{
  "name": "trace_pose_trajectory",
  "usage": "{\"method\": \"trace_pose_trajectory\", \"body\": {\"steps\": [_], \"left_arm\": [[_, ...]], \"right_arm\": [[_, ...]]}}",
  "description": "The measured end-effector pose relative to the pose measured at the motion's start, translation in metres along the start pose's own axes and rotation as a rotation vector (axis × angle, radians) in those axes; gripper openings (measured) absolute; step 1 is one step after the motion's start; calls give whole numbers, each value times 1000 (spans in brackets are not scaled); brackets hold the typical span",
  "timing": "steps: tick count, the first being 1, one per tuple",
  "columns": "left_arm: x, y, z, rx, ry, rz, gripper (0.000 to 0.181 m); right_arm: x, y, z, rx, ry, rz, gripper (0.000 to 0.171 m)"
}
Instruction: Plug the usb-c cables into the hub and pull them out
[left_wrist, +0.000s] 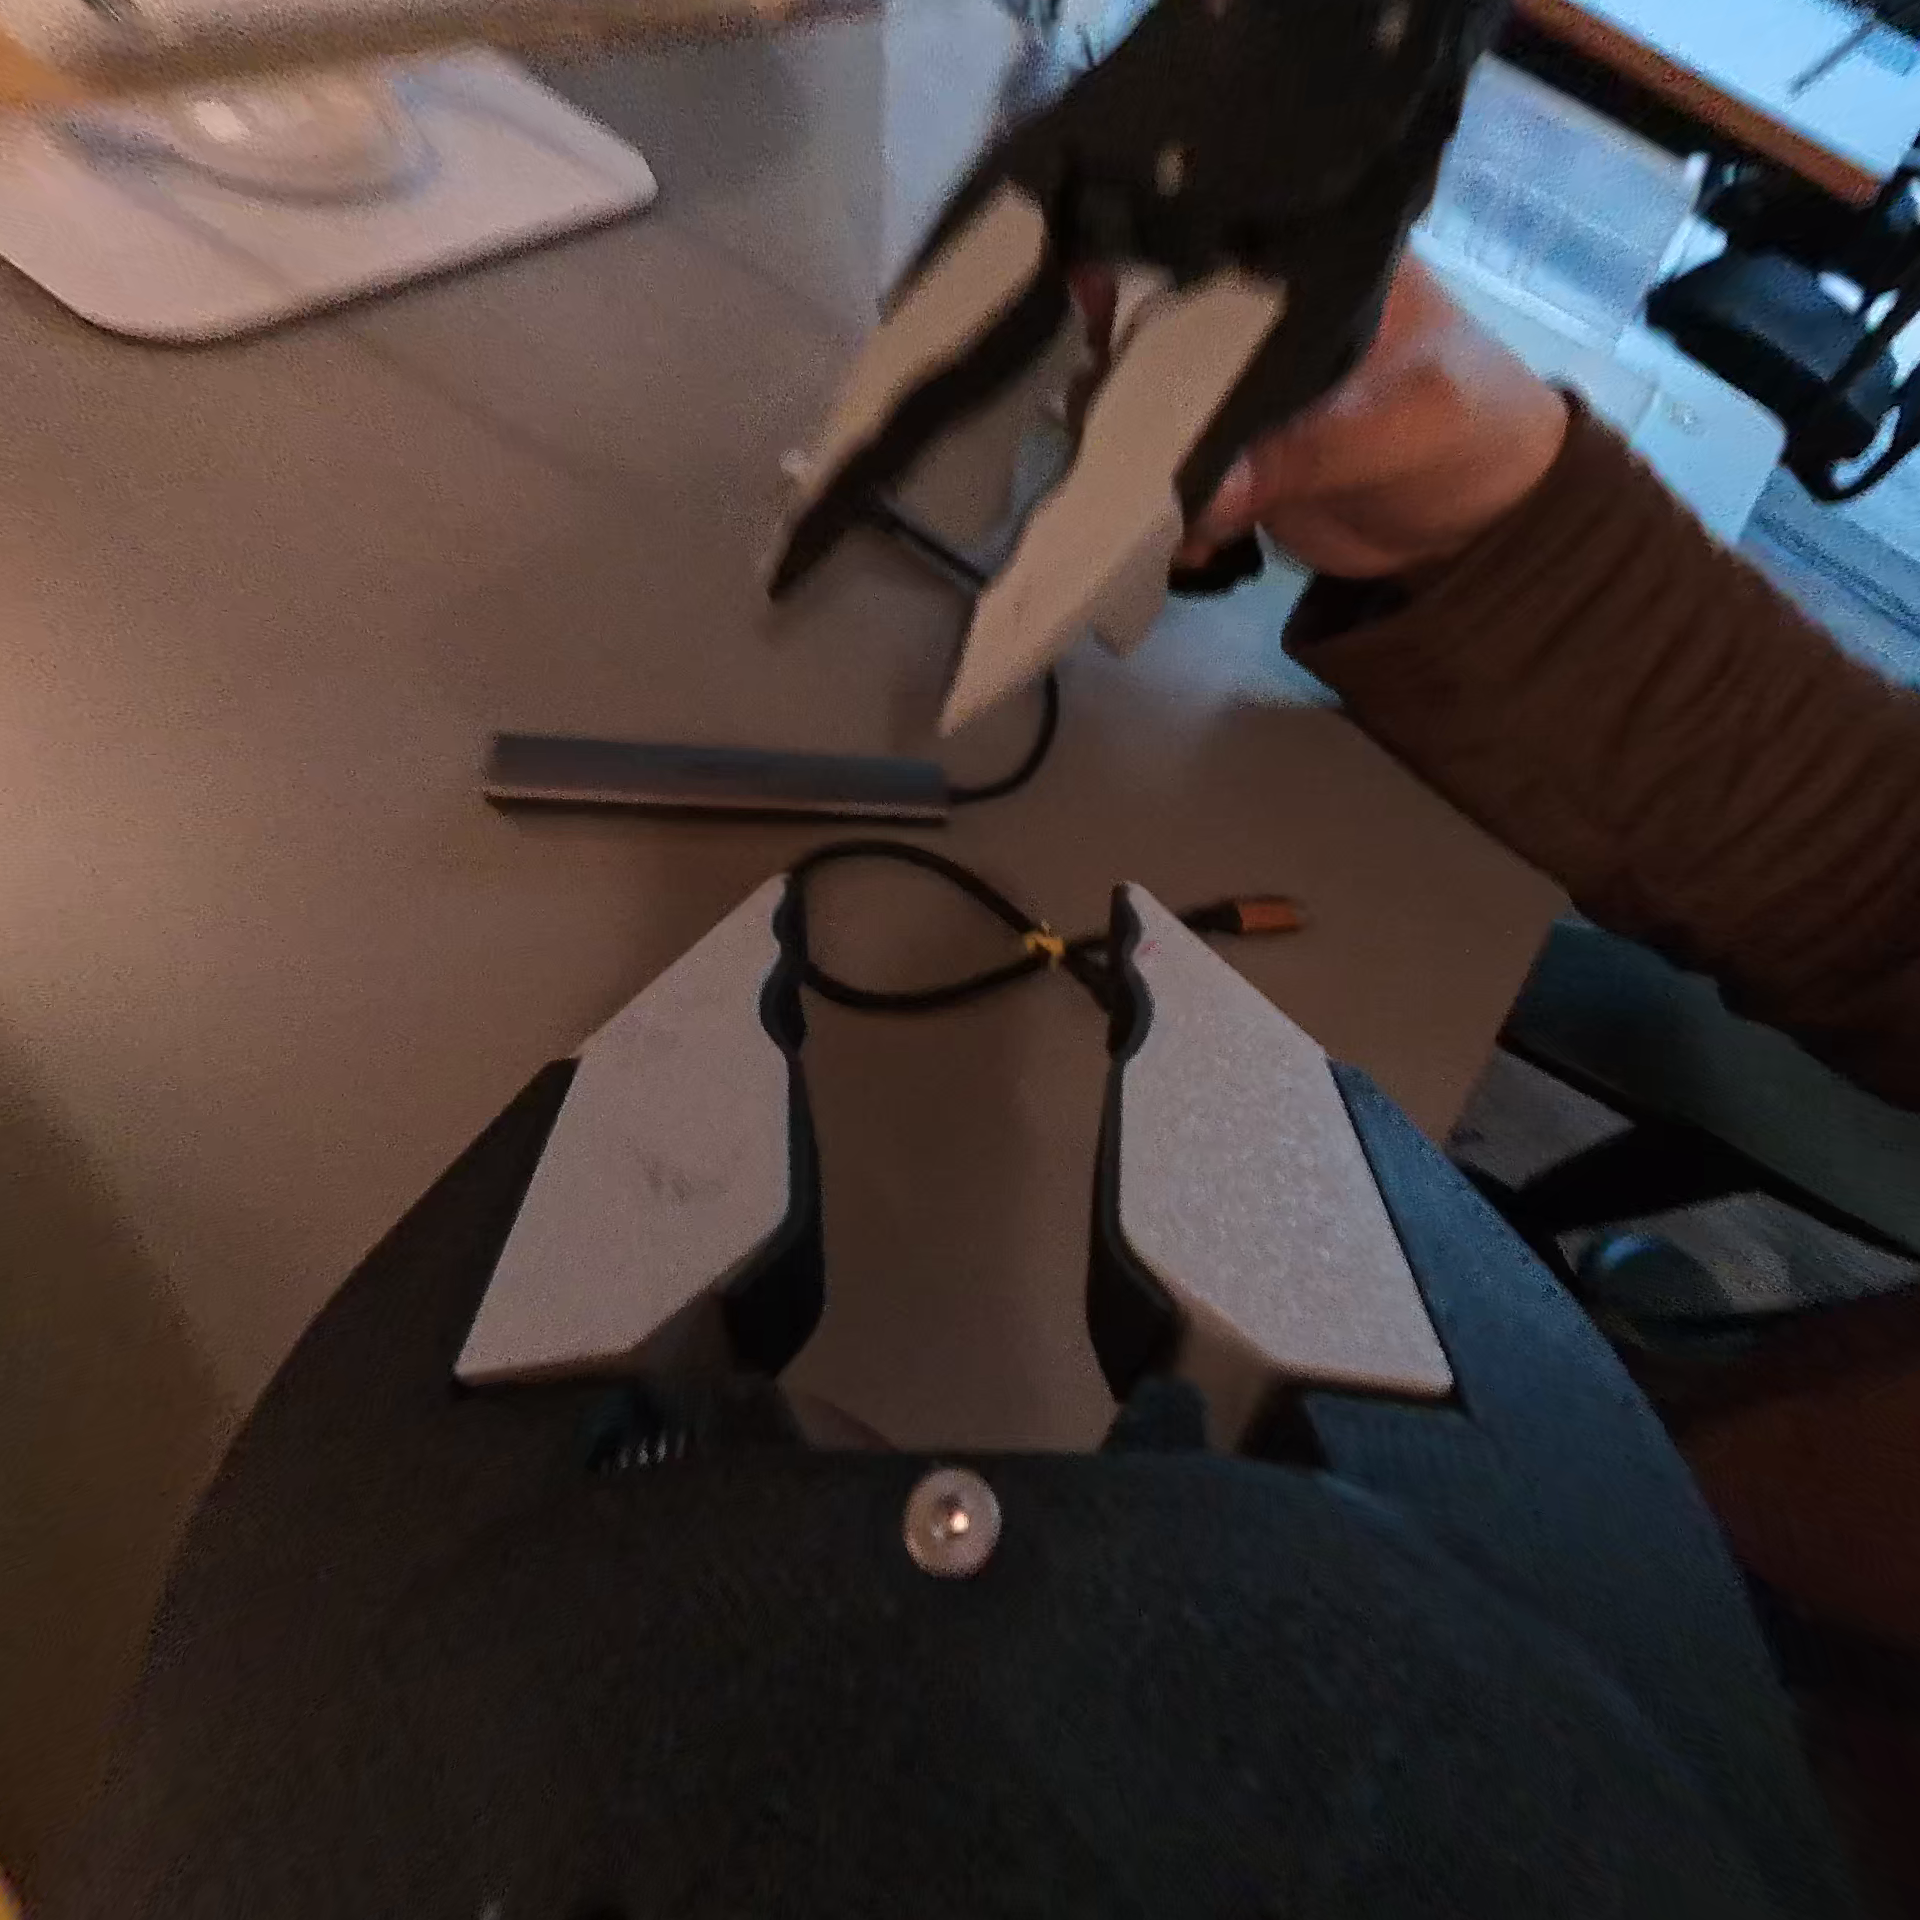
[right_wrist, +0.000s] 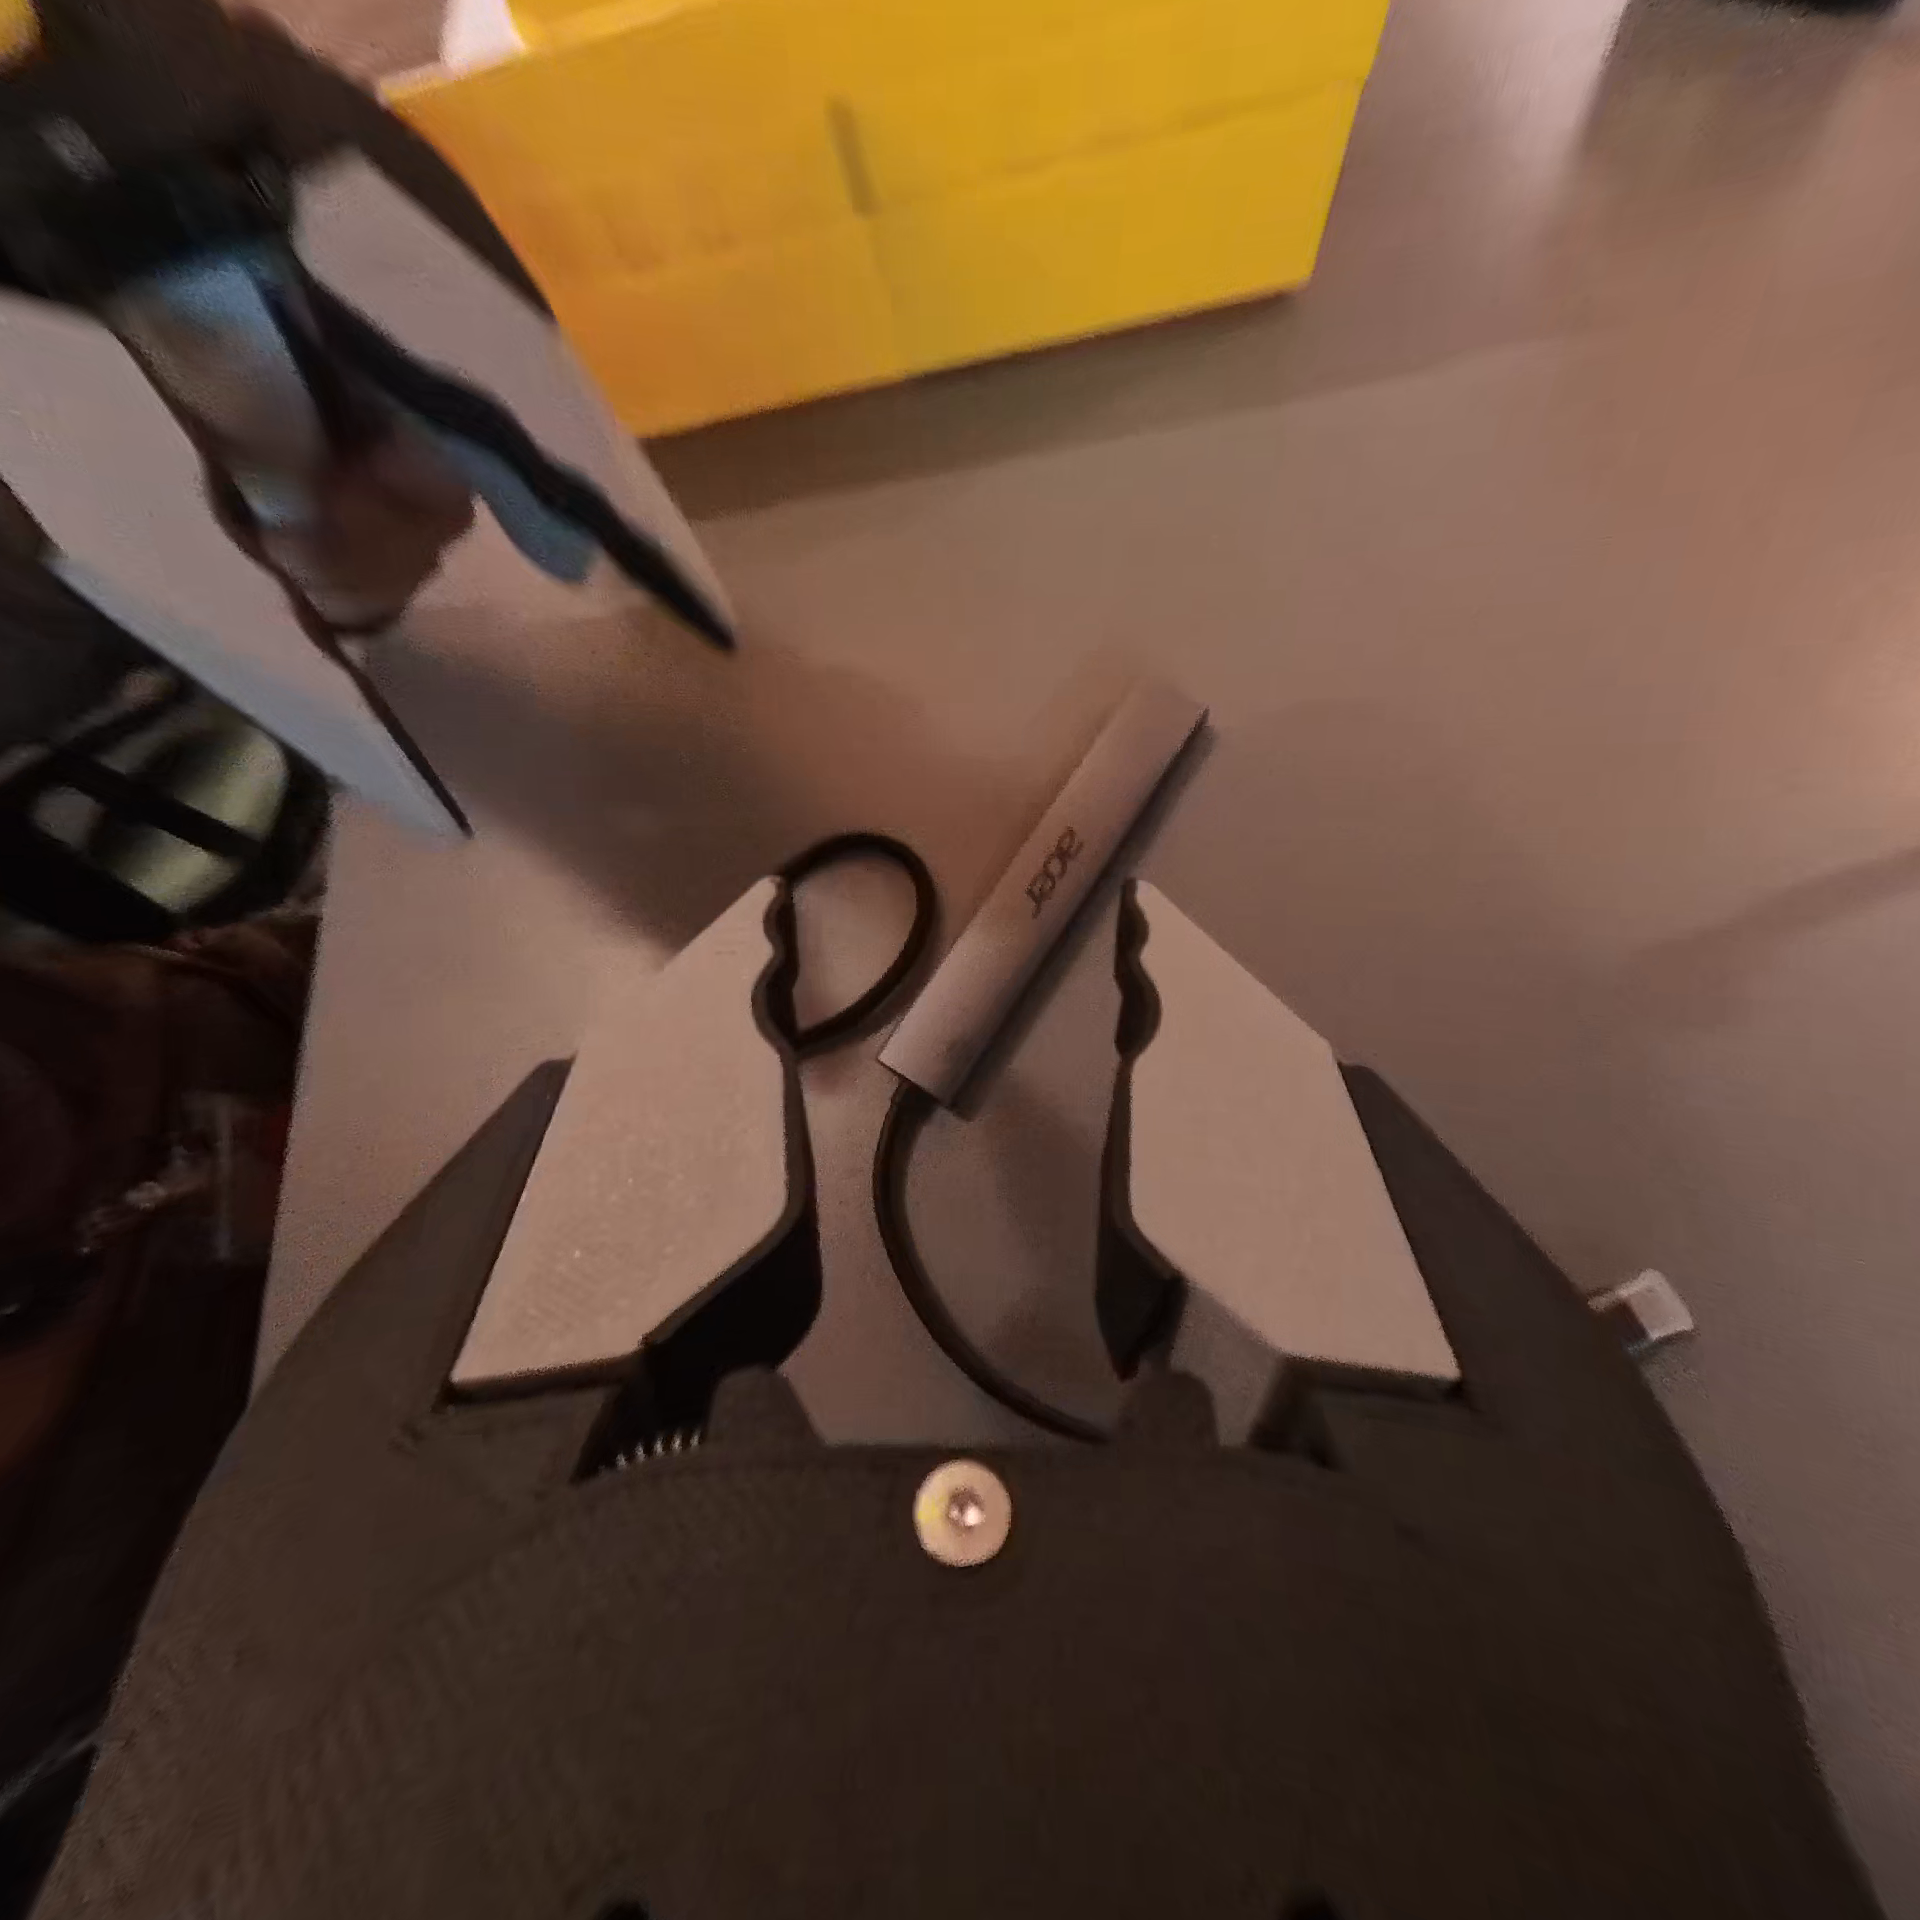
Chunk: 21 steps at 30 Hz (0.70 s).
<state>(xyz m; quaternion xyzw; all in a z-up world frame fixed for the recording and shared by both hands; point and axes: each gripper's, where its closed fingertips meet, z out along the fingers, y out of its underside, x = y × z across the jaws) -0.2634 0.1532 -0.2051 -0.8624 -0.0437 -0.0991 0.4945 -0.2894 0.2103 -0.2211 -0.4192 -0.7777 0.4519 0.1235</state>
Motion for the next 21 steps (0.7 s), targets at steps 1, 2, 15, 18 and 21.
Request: {"method": "trace_pose_trajectory", "body": {"steps": [1, 2, 15, 18, 21], "left_arm": [[-4, -12, -4, 56, -7, 2, 57], [-8, -24, -7, 111, -1, 1, 58], [-99, -72, 79, 138, -202, 259, 57], [-104, -52, 80, 45, -249, 405, 57], [-98, -42, 70, 34, -275, 680, 46]], "right_arm": [[0, 4, 3, -35, 19, -7, 60], [-1, 8, 7, -69, 29, -15, 58], [39, 48, 7, -302, 273, -123, 20], [39, 49, 7, -293, 242, -74, 19], [40, 43, 4, -260, 232, -38, 19]]}}
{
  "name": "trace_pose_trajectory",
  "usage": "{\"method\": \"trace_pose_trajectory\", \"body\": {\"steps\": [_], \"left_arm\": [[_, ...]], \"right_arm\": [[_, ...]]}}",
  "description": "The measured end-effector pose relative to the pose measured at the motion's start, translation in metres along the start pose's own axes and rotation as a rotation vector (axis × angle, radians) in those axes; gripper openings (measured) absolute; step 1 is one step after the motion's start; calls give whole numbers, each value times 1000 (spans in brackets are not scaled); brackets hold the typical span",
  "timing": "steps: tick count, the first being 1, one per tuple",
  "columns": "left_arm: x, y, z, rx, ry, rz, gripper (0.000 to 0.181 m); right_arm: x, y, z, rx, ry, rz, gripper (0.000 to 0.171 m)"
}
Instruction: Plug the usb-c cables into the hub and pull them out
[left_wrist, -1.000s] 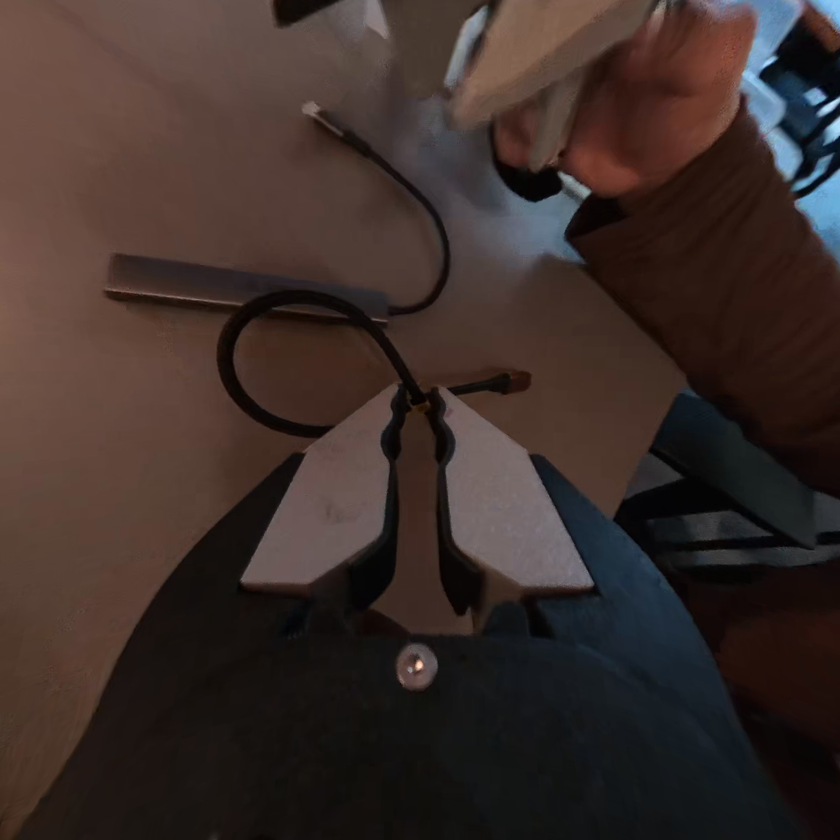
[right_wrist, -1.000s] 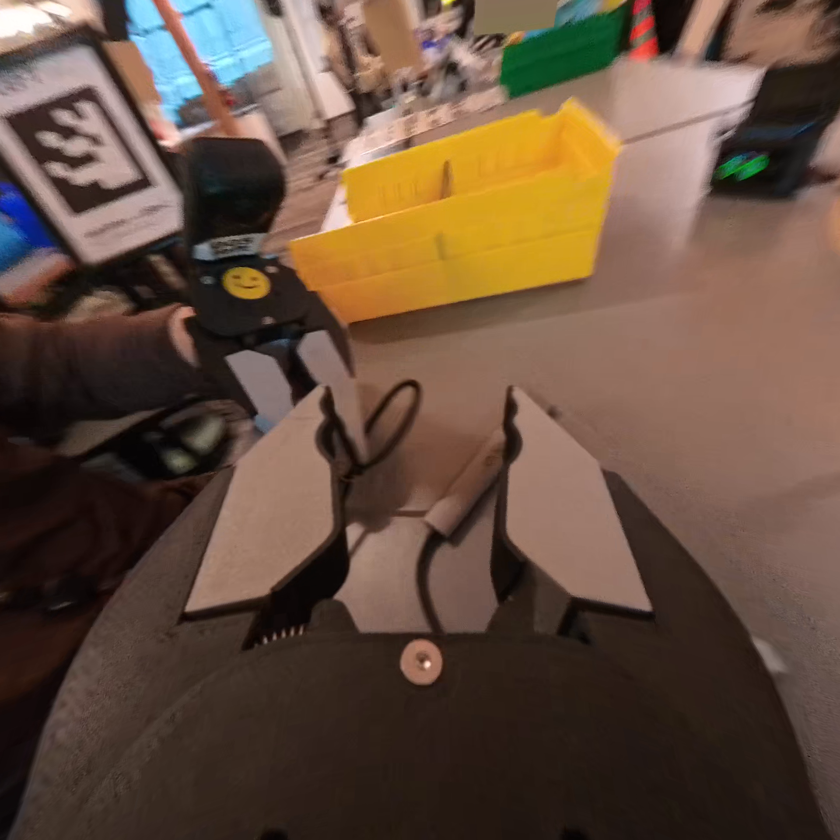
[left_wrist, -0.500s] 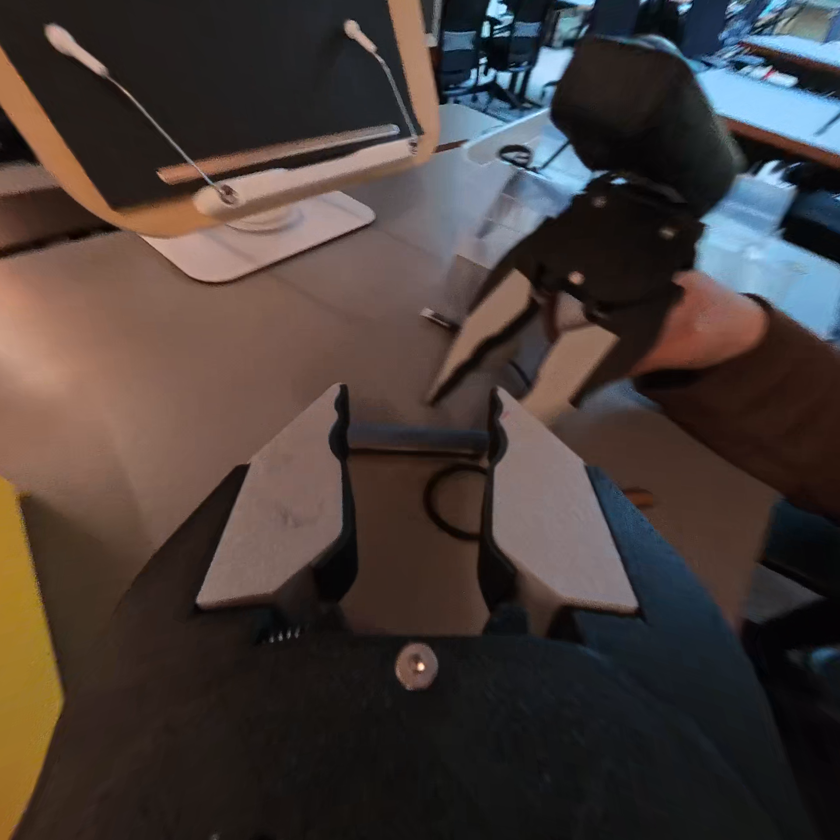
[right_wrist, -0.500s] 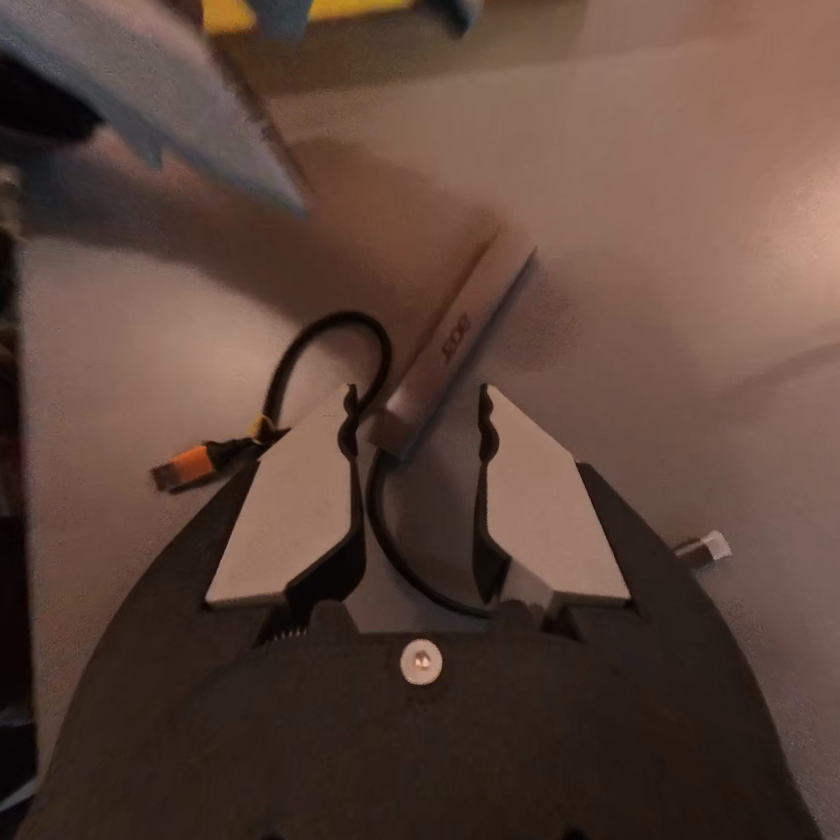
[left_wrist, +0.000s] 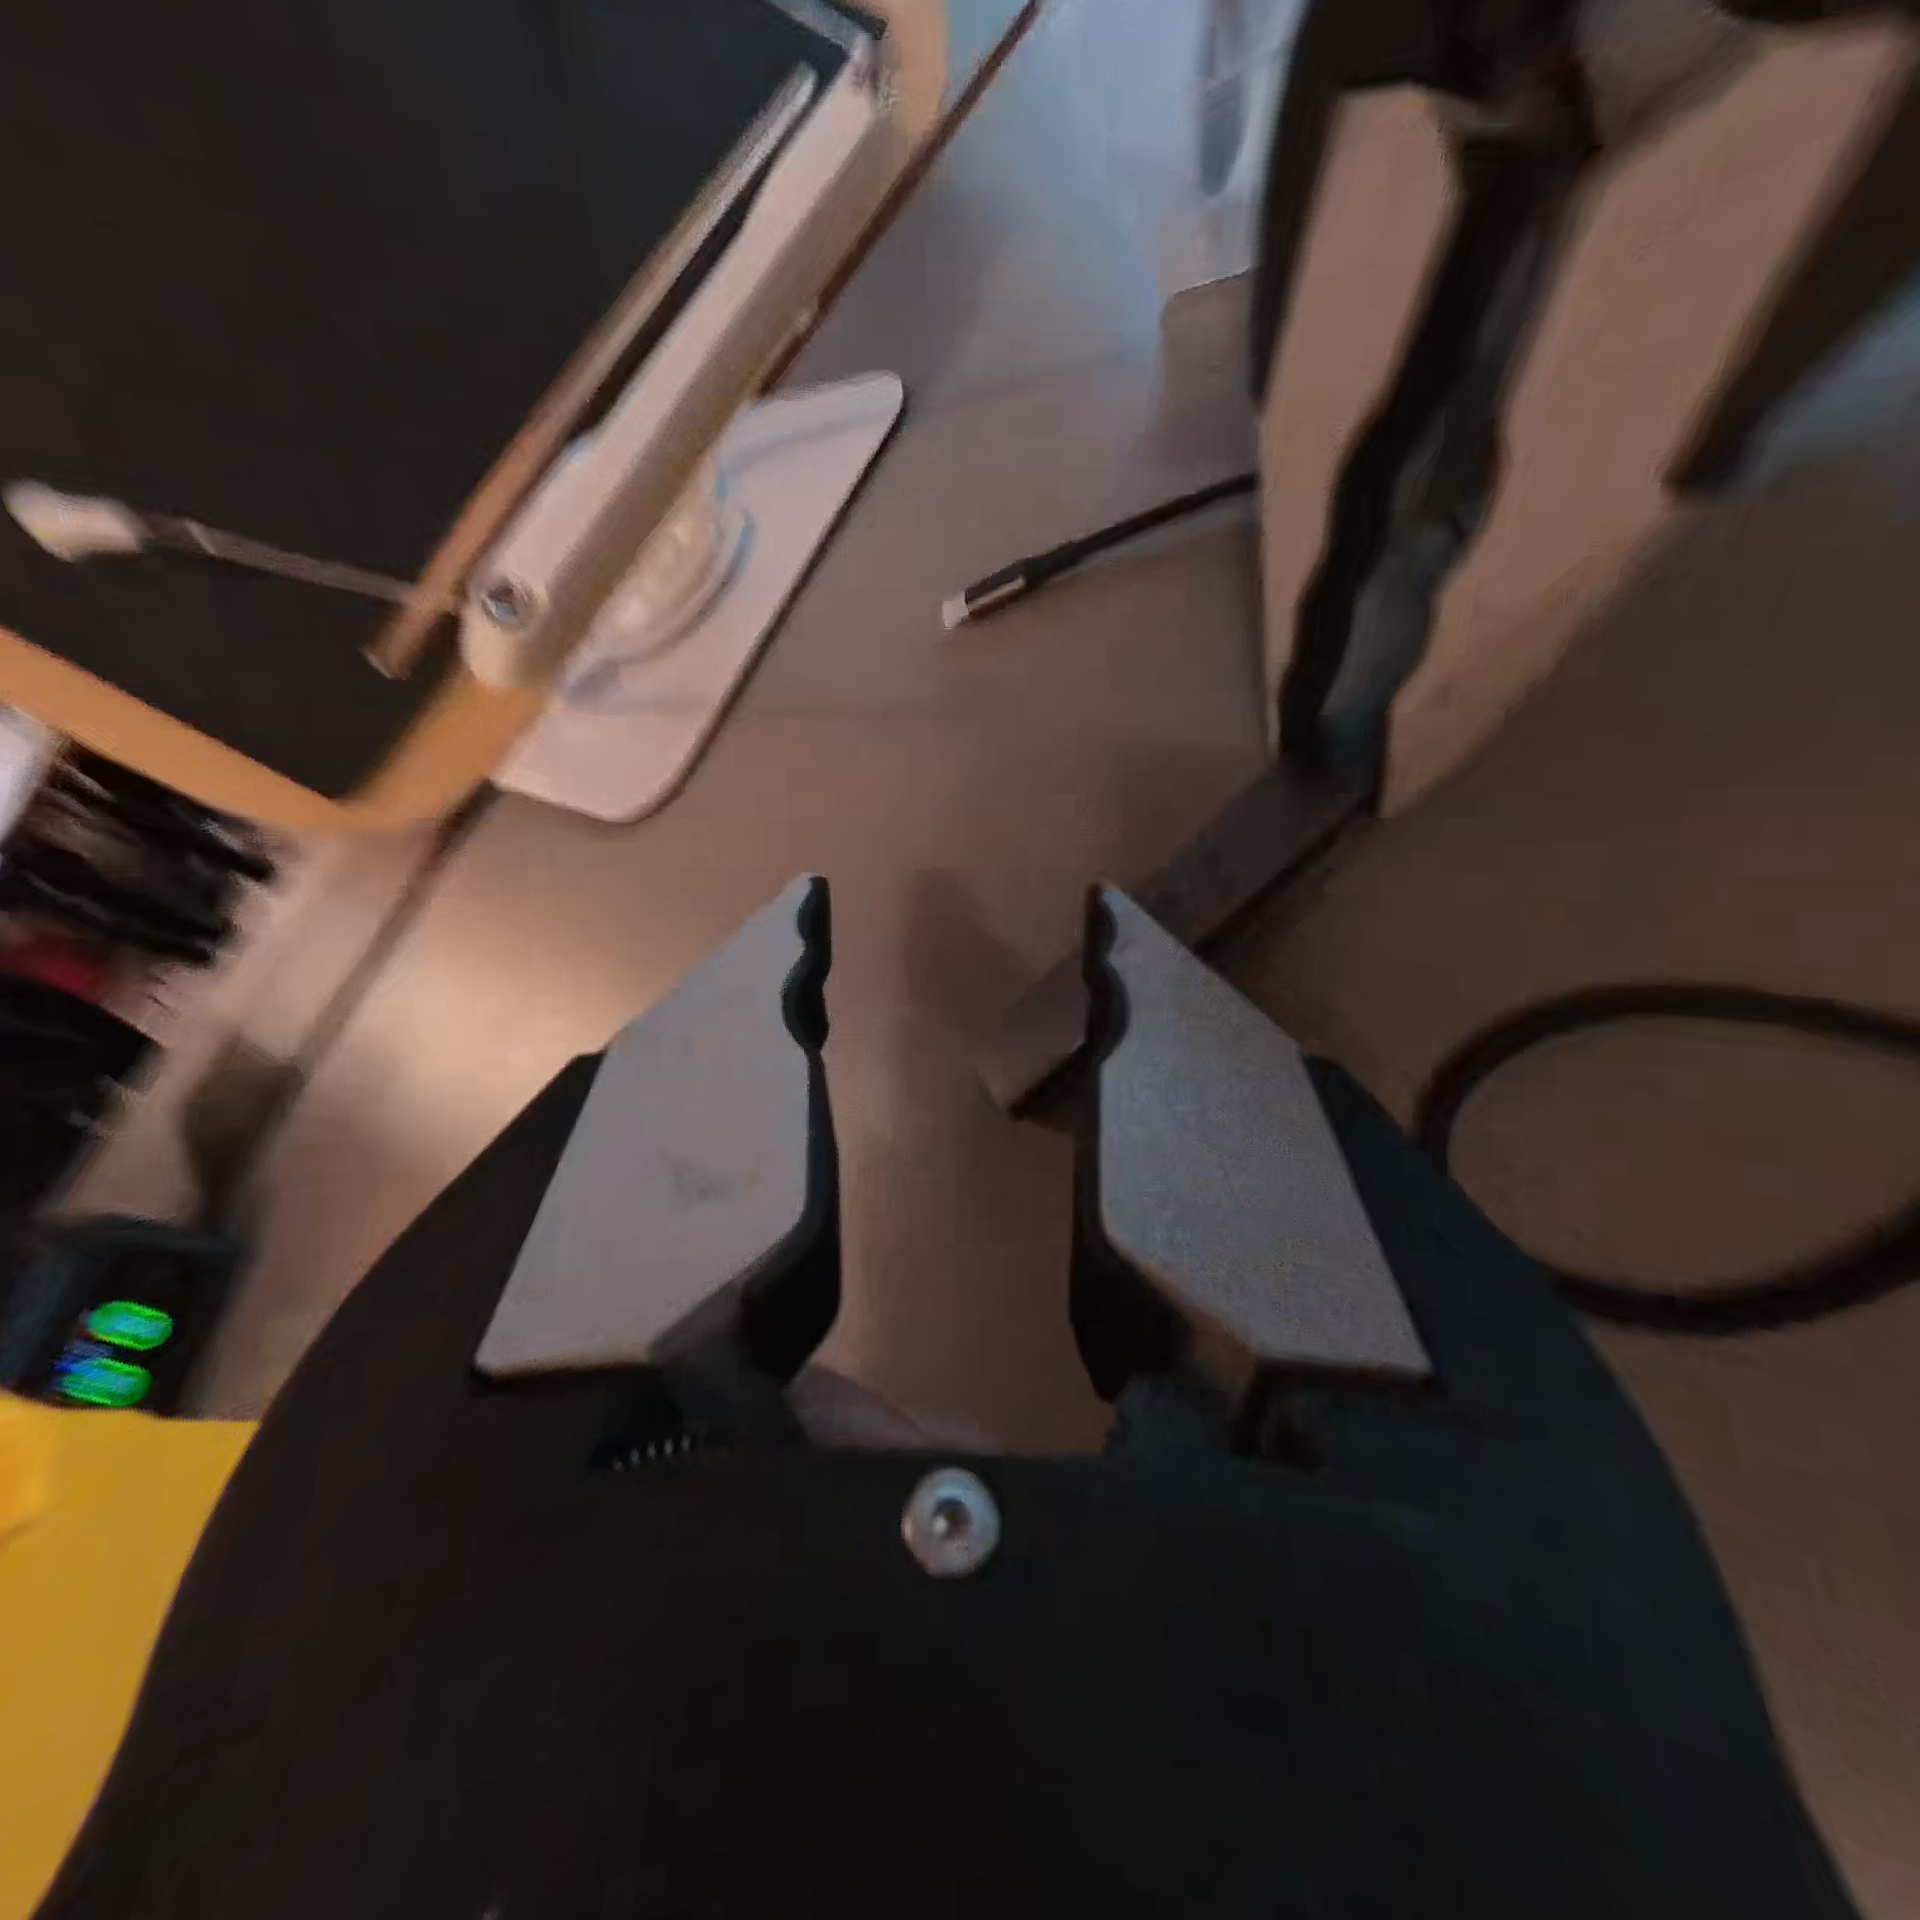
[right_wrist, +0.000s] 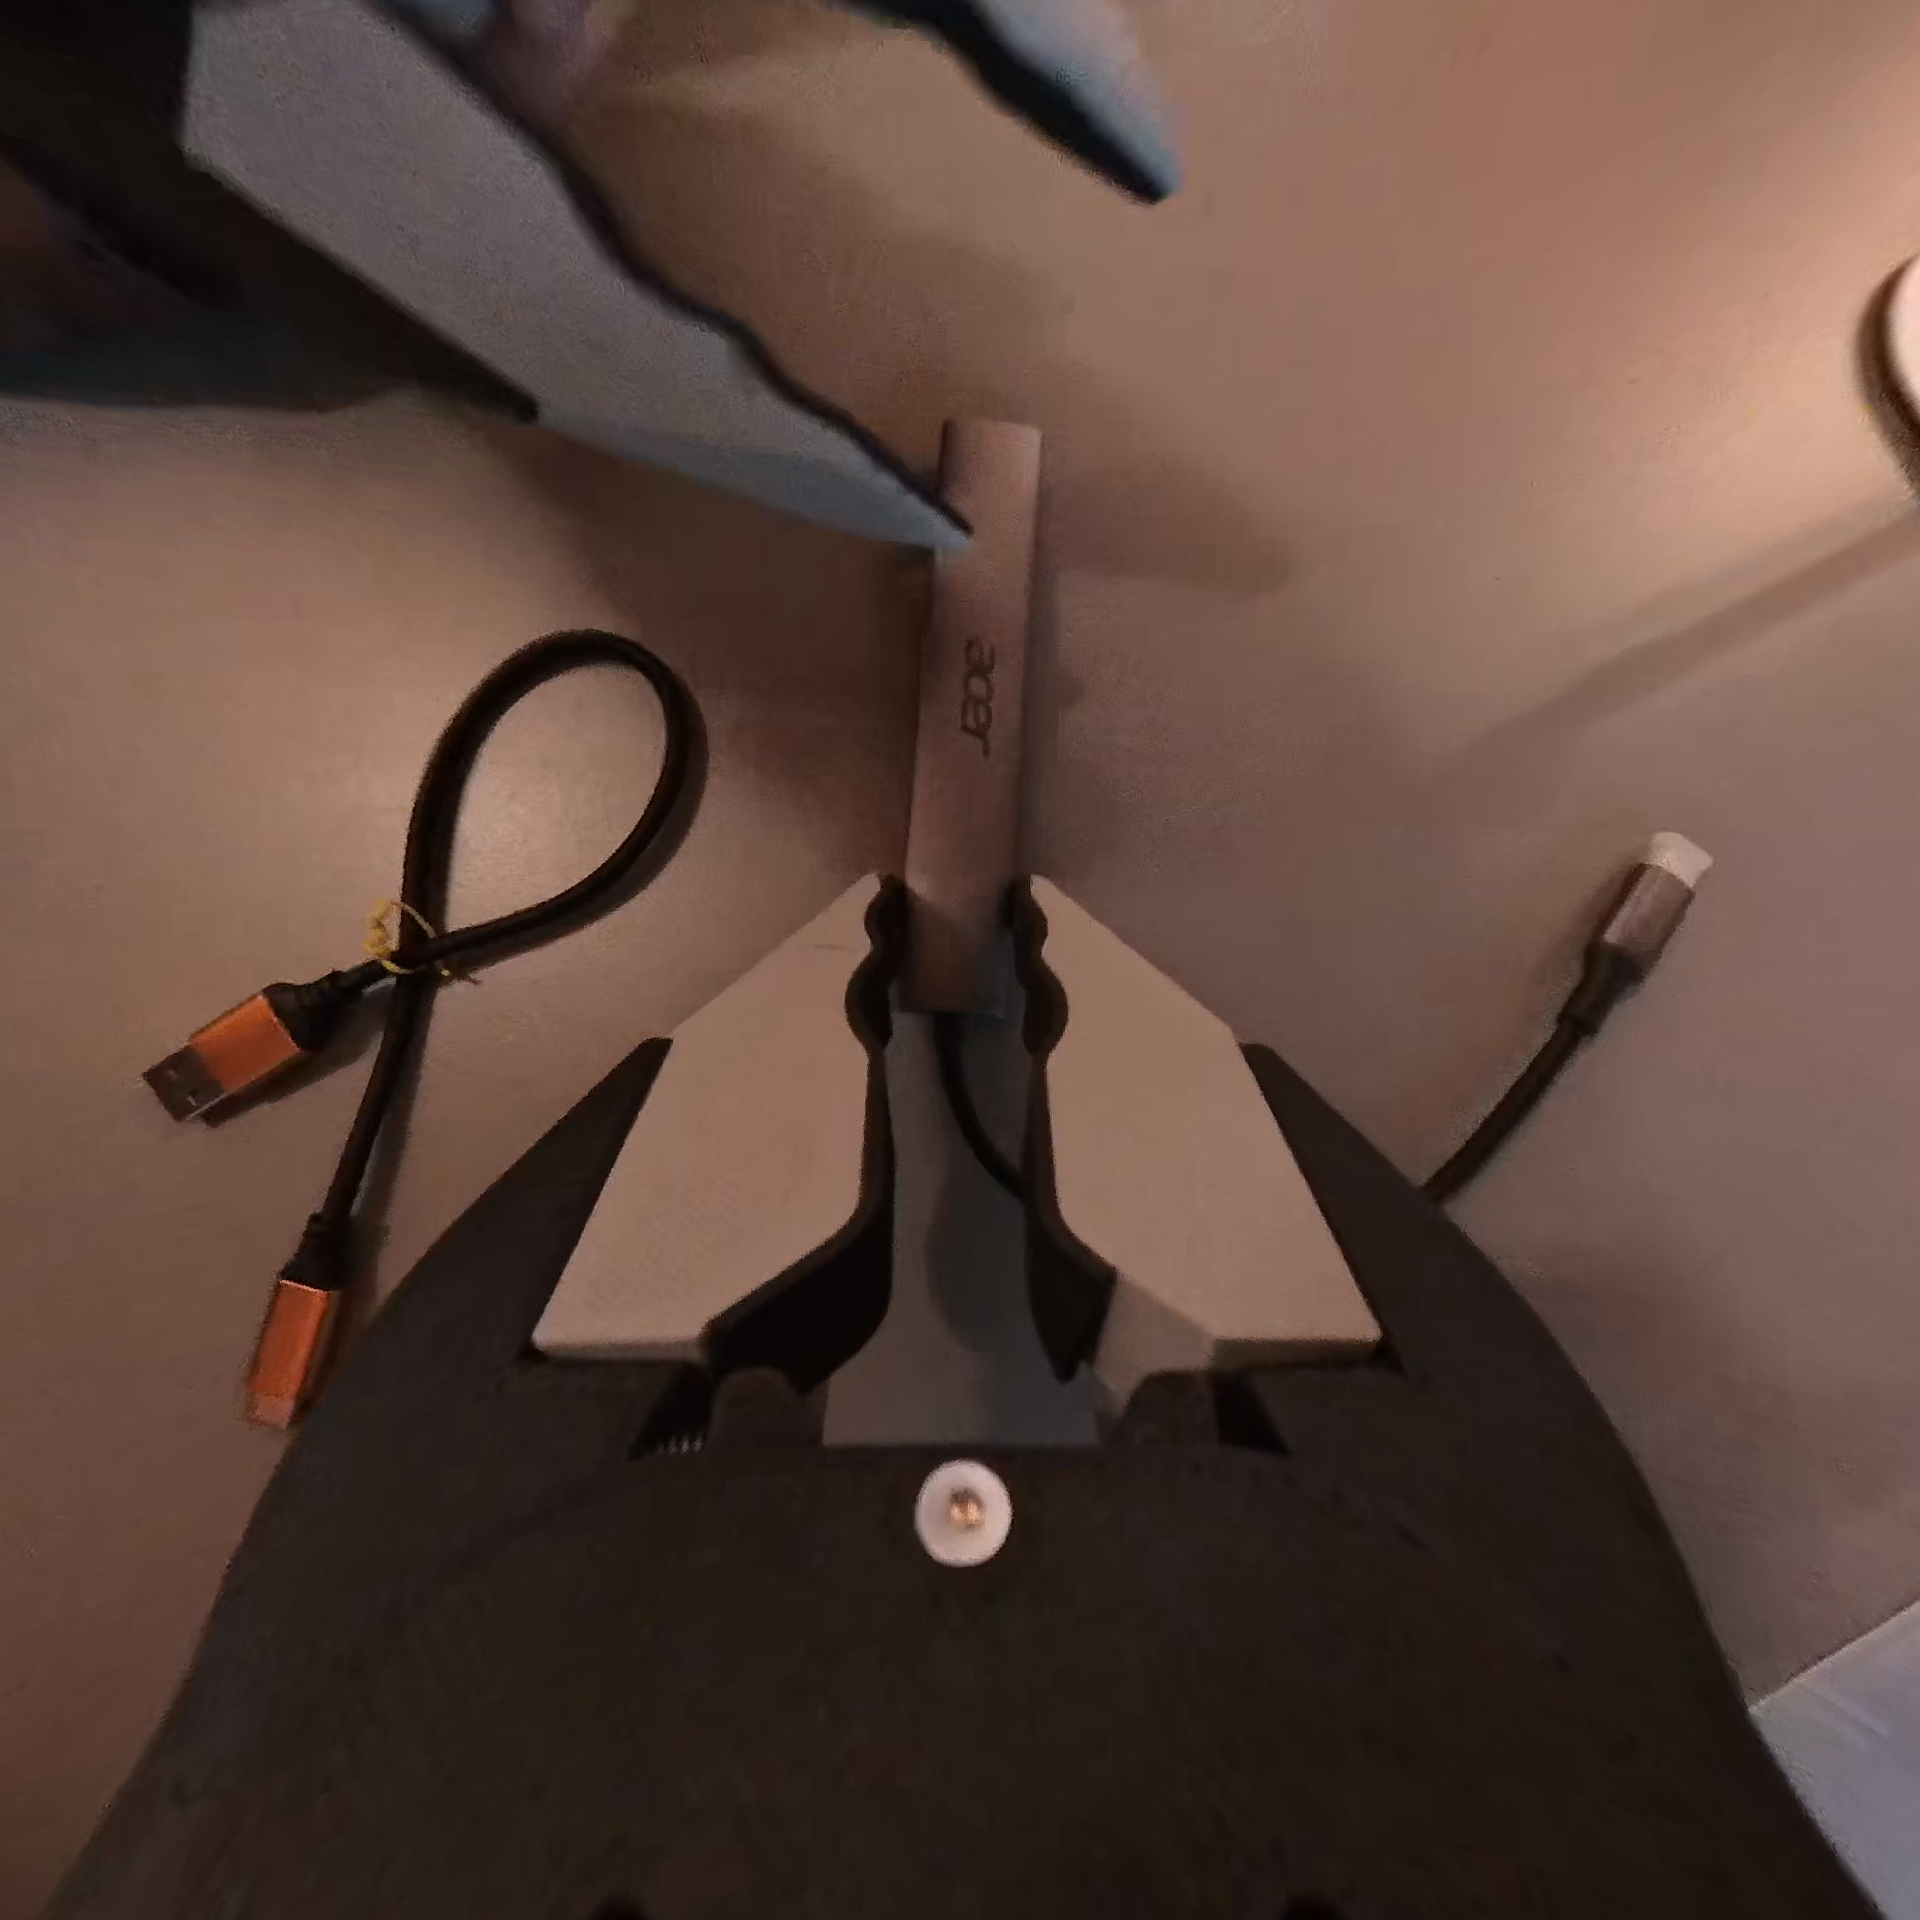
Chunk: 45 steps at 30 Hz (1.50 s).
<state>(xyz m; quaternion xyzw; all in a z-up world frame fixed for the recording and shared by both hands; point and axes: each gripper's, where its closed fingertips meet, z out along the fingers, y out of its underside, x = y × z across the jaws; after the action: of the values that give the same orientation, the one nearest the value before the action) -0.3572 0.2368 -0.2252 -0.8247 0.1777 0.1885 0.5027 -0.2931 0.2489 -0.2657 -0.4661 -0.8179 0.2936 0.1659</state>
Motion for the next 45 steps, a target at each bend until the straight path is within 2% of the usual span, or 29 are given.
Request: {"method": "trace_pose_trajectory", "body": {"steps": [2, 4, 7, 12, 13, 14, 16, 17, 19, 23, 26, 29, 32, 38, 42, 45], "left_arm": [[5, -8, -12, 100, -47, 169, 44], [20, -7, -19, 145, -6, 245, 46], [22, 7, -13, 81, 2, 243, 54], [3, 8, -11, 74, -118, 277, 51], [3, 6, -12, 89, -122, 291, 40], [7, 3, -15, 111, -100, 321, 21], [10, 1, -18, 107, -86, 359, 17], [13, -1, -19, 117, -64, 354, 14], [26, -8, -21, 151, 4, 339, 8], [30, -9, -17, 144, -8, 367, 8], [26, -9, -18, 148, -17, 347, 8], [25, -14, -22, 179, -16, 334, 7], [31, -17, -24, 201, 13, 333, 7], [30, -14, -23, 203, 41, 251, 7], [37, -17, -20, 221, 40, 254, 10], [42, -15, -15, 185, 41, 281, 7]], "right_arm": [[2, -10, -10, 77, -19, 28, 19], [3, -18, -23, 160, -44, 53, 18], [2, -22, -34, 219, -100, 76, 19], [-9, -19, -36, 216, -165, 19, 19], [-12, -20, -36, 217, -172, -1, 19], [-13, -20, -36, 217, -169, -19, 19], [-7, -20, -38, 225, -134, -21, 19], [3, -20, -39, 231, -77, -10, 12], [21, -22, -44, 261, 34, -17, 12], [25, -21, -46, 256, 78, -26, 12], [21, -28, -45, 269, 109, -95, 29], [14, -32, -41, 261, 150, -191, 37], [26, -28, -34, 198, 285, -263, 16], [27, -30, -33, 166, 387, -388, 12], [7, -35, -25, 170, 339, -482, 10], [6, -36, -22, 151, 365, -512, 11]]}}
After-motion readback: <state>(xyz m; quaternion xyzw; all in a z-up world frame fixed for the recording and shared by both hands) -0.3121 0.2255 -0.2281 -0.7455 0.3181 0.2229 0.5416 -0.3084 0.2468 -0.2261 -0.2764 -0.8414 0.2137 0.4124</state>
